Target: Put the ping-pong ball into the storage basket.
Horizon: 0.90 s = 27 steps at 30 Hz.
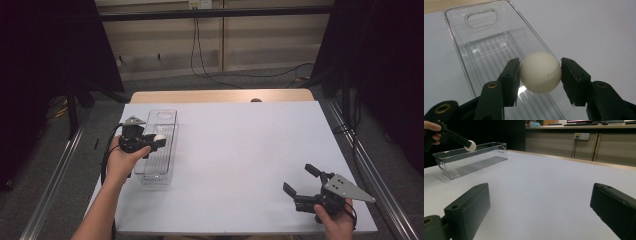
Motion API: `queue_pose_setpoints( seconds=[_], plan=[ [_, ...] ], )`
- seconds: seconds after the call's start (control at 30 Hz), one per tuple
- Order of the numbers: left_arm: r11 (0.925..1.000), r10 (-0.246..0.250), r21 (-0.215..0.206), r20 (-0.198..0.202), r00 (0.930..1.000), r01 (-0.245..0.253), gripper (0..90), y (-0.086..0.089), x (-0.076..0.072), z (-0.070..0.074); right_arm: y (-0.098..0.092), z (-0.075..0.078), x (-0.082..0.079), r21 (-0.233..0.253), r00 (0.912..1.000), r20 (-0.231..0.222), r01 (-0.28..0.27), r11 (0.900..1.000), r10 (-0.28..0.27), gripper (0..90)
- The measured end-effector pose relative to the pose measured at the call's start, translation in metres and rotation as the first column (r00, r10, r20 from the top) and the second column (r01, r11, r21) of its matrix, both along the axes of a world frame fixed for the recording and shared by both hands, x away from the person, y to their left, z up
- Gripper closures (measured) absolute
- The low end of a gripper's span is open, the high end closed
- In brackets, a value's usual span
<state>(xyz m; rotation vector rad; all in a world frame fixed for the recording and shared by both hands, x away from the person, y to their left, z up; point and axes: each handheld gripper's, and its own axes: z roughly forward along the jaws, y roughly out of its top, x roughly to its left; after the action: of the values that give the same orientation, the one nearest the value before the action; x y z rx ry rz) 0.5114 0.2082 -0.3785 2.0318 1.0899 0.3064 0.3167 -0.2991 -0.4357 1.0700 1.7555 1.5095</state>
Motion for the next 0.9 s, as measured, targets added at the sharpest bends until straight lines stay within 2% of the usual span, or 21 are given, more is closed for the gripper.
queue_pose_setpoints(
  seconds=[0.1, 0.23, 0.37, 0.4, 0.43, 0.53, 0.57, 0.63, 0.67, 0.7, 0.87, 0.9],
  plan=[
    [1.0000, -0.007, 0.004, -0.006, 1.0000, 0.007, 50.7, 0.0006, 0.0001, -0.0004, 0.0003, 0.0000, -0.0001, 0.003, 1.0000, -0.001, 0.001, 1.000, -0.001, 2.3],
    [0.9999, 0.012, 0.010, -0.002, 0.9999, -0.012, 50.7, -0.0006, -0.0003, -0.0022, 0.0004, 0.0000, -0.0001, 0.003, 1.0000, -0.001, 0.000, 1.000, 0.000, 2.3],
    [0.9999, -0.006, 0.016, -0.013, 0.9999, 0.006, 50.7, 0.0006, 0.0004, -0.0040, 0.0003, 0.0001, -0.0002, 0.004, 1.0000, -0.001, 0.001, 1.000, -0.001, 2.3],
    [0.9996, 0.008, 0.026, -0.009, 0.9999, -0.008, 50.7, -0.0002, 0.0000, -0.0045, 0.0004, 0.0001, -0.0002, 0.004, 1.0000, -0.002, 0.000, 1.000, 0.000, 2.3],
    [0.9999, 0.009, 0.012, -0.005, 1.0000, -0.009, 50.8, -0.0005, 0.0001, -0.0059, 0.0003, 0.0001, -0.0002, 0.003, 1.0000, -0.002, -0.001, 1.000, 0.001, 2.3],
    [0.9993, 0.002, 0.038, -0.016, 0.9999, -0.001, 50.7, 0.0002, 0.0002, -0.0064, 0.0002, 0.0001, -0.0003, 0.003, 1.0000, -0.001, 0.000, 1.000, 0.000, 2.3],
    [0.9994, -0.006, 0.033, -0.023, 0.9997, 0.007, 50.7, 0.0008, 0.0004, -0.0066, 0.0003, 0.0000, 0.0000, 0.004, 1.0000, 0.002, 0.001, 1.000, -0.001, 2.3],
    [0.9994, 0.008, 0.033, -0.015, 0.9999, -0.008, 50.7, 0.0000, 0.0001, -0.0078, 0.0005, 0.0001, 0.0001, 0.006, 1.0000, 0.002, 0.005, 1.000, -0.006, 2.3],
    [0.9990, 0.000, 0.044, -0.022, 0.9998, 0.001, 50.7, 0.0006, 0.0000, -0.0075, 0.0002, 0.0001, 0.0001, 0.004, 1.0000, 0.003, 0.004, 1.000, -0.004, 2.3],
    [0.9993, 0.011, 0.035, -0.017, 0.9998, -0.010, 50.8, -0.0004, -0.0002, -0.0083, 0.0003, 0.0002, -0.0001, 0.006, 1.0000, 0.000, 0.004, 1.000, -0.004, 2.3],
    [0.9988, 0.005, 0.049, -0.010, 0.9999, -0.005, 50.7, -0.0004, -0.0002, -0.0085, -0.0002, 0.0003, -0.0001, 0.003, 1.0000, 0.006, 0.003, 1.000, -0.003, 2.3],
    [0.9992, 0.011, 0.037, -0.003, 0.9999, -0.011, 50.7, -0.0015, -0.0003, -0.0098, 0.0001, 0.0004, -0.0001, 0.007, 0.9999, 0.006, 0.009, 1.000, -0.009, 2.3]
  ],
)
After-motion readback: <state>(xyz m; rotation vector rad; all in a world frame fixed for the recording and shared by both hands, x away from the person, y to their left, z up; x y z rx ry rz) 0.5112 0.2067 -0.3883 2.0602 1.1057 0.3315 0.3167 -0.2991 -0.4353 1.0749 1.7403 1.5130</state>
